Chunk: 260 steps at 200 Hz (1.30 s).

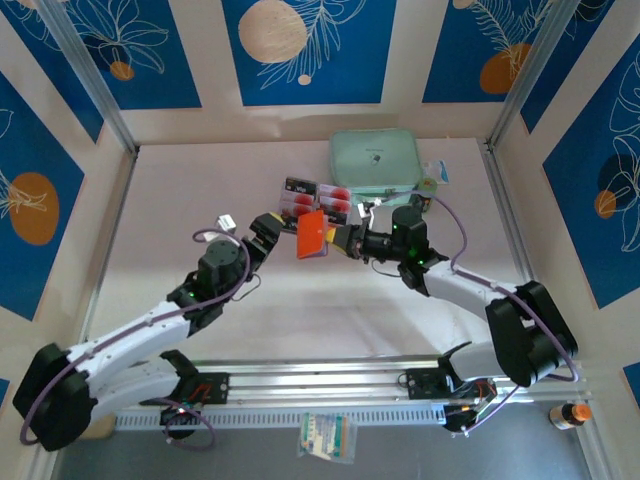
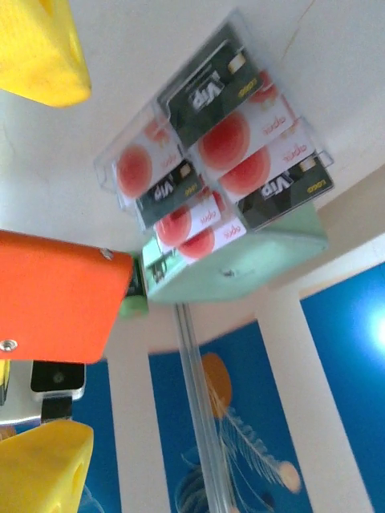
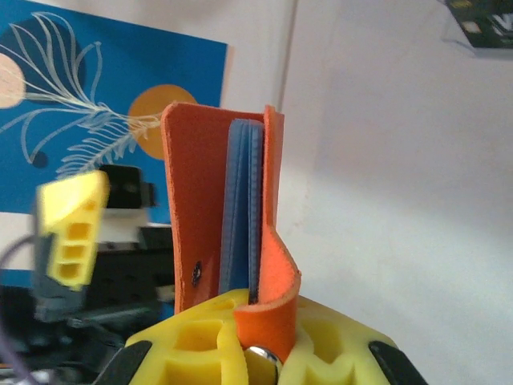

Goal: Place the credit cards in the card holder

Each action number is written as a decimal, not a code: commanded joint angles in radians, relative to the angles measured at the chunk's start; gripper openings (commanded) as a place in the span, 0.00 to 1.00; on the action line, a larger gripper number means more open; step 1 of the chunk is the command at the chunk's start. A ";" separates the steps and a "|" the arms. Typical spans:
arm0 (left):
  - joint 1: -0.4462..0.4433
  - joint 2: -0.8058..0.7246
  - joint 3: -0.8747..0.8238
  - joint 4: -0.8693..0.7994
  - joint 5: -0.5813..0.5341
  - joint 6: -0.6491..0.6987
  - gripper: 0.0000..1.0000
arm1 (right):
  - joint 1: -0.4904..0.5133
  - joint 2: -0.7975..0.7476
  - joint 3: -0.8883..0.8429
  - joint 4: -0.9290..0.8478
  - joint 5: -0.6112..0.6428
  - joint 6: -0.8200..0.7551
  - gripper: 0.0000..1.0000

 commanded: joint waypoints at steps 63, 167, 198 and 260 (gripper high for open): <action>-0.023 0.460 0.679 -0.821 0.102 0.656 1.00 | 0.048 0.001 -0.058 -0.118 0.046 -0.150 0.00; -0.101 0.603 0.722 -0.864 0.020 0.679 1.00 | 0.070 0.061 -0.039 -0.114 0.076 -0.154 0.00; -0.102 0.608 0.700 -0.867 0.015 0.689 1.00 | 0.067 0.068 -0.039 -0.114 0.077 -0.152 0.00; -0.100 0.593 0.660 -0.891 -0.021 0.714 1.00 | 0.053 0.057 -0.060 -0.119 0.094 -0.148 0.00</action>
